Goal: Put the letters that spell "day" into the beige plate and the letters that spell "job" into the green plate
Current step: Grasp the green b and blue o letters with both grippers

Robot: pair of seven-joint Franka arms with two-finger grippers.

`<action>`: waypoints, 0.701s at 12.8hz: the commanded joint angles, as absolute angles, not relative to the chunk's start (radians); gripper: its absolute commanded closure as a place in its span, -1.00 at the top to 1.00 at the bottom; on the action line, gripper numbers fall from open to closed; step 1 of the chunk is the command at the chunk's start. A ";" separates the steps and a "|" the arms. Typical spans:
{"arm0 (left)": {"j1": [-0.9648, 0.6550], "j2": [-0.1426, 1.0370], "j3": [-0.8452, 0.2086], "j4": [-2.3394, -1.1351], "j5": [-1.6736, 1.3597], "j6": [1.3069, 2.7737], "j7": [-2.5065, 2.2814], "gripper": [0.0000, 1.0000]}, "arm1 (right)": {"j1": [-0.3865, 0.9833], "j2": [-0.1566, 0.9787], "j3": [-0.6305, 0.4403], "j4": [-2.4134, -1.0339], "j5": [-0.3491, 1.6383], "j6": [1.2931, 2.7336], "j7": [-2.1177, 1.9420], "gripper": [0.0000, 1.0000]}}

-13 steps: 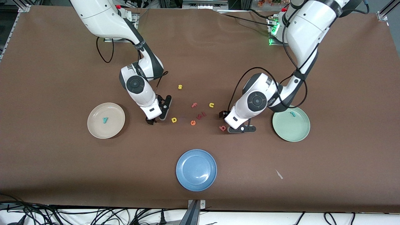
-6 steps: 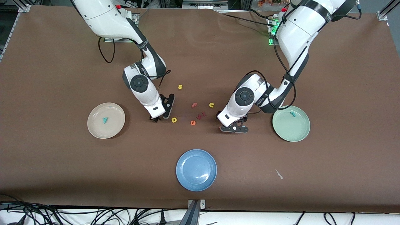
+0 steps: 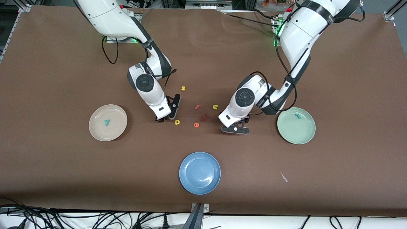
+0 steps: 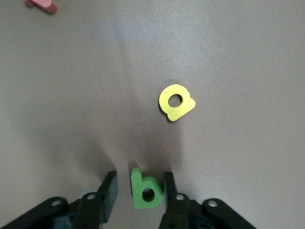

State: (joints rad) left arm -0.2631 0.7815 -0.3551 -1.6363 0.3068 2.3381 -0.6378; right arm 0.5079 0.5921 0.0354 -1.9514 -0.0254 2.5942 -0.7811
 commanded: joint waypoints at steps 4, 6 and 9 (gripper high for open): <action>-0.275 0.799 -0.345 -1.615 0.357 2.336 -0.632 -0.15 | 0.514 0.595 0.037 -1.954 -0.031 2.599 -0.762 -0.66; -0.272 0.799 -0.345 -1.617 0.357 2.336 -0.632 -0.13 | 0.514 0.594 0.035 -1.953 -0.031 2.599 -0.761 -0.90; -0.265 0.798 -0.345 -1.617 0.356 2.336 -0.632 -0.88 | 0.509 0.583 0.034 -1.941 -0.025 2.570 -0.759 -1.00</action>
